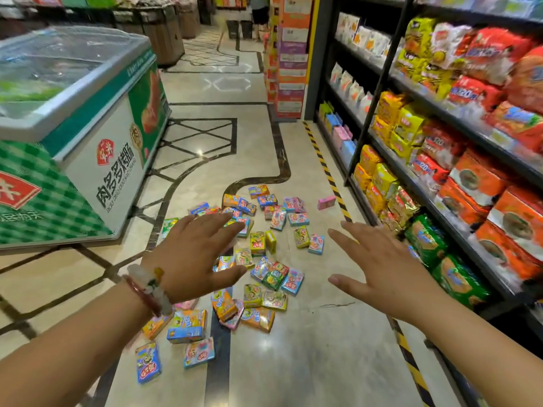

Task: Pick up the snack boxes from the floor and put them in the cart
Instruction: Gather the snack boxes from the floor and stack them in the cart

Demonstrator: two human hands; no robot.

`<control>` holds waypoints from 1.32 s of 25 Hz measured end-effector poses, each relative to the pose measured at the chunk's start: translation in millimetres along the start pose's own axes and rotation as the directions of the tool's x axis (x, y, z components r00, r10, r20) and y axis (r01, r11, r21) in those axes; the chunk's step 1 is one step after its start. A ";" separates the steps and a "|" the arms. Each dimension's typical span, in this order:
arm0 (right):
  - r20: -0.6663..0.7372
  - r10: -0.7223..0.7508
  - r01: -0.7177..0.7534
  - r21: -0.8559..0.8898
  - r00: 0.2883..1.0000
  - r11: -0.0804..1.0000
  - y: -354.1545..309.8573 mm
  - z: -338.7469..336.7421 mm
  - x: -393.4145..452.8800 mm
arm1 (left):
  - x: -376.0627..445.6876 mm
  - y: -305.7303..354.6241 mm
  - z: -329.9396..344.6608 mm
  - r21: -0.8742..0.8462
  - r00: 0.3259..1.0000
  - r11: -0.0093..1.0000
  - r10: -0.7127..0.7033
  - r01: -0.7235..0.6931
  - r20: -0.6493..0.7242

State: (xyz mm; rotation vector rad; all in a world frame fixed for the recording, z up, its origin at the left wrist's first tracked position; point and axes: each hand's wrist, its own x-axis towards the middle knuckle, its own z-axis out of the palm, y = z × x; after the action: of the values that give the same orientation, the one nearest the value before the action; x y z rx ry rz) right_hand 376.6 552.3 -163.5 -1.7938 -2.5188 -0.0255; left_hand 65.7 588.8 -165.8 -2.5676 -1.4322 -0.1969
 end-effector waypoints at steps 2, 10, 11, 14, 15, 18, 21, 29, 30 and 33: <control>0.008 0.011 -0.011 0.011 1.000 1.000 4.1 16.2 33.2 | 24.5 -25.3 16.4 -0.014 1.000 1.000 0.020 -0.020 0.020; 0.079 0.013 -0.021 0.090 0.997 0.996 35.5 75.5 154.0 | 105.5 -87.4 90.5 -0.104 0.997 0.994 -0.027 0.035 0.071; 0.096 0.007 -0.018 0.115 0.995 0.993 41.5 86.7 170.7 | 114.8 -93.7 104.1 -0.122 0.997 0.991 -0.046 0.054 0.066; 0.069 -0.019 0.007 0.156 0.997 0.988 53.6 143.9 220.8 | 143.0 -112.4 168.8 -0.184 0.995 0.978 -0.093 0.100 0.045; 0.065 -0.030 0.019 0.161 0.997 0.987 55.1 172.1 236.7 | 151.5 -119.0 198.4 -0.197 0.994 0.975 -0.099 0.106 0.044; 0.009 -0.069 0.066 0.196 0.998 0.978 56.1 291.8 277.8 | 166.3 -135.7 322.8 -0.220 0.992 0.968 -0.117 0.124 0.043; 0.023 -0.058 0.050 0.264 0.998 0.963 57.1 449.2 296.5 | 156.8 -136.5 475.2 -0.242 0.984 0.954 -0.161 0.174 0.075; 0.513 -0.203 0.087 0.241 0.834 0.967 80.2 834.5 312.3 | 100.4 -100.1 850.6 -0.238 0.828 0.952 -0.027 0.192 0.561; 0.525 -0.234 0.128 0.230 0.818 0.965 82.0 857.4 313.9 | 98.4 -96.4 874.5 -0.238 0.822 0.946 -0.047 0.219 0.567; 0.505 -0.251 0.181 0.185 0.826 0.966 78.8 884.7 320.9 | 92.3 -90.4 918.2 -0.237 0.683 0.865 -0.153 0.442 0.715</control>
State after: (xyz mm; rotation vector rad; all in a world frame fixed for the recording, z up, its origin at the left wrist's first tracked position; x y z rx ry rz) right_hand 319.3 918.2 -1032.3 -1.6201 -2.9832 0.7031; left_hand 56.4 925.5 -1029.7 -2.8385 -2.2994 0.5438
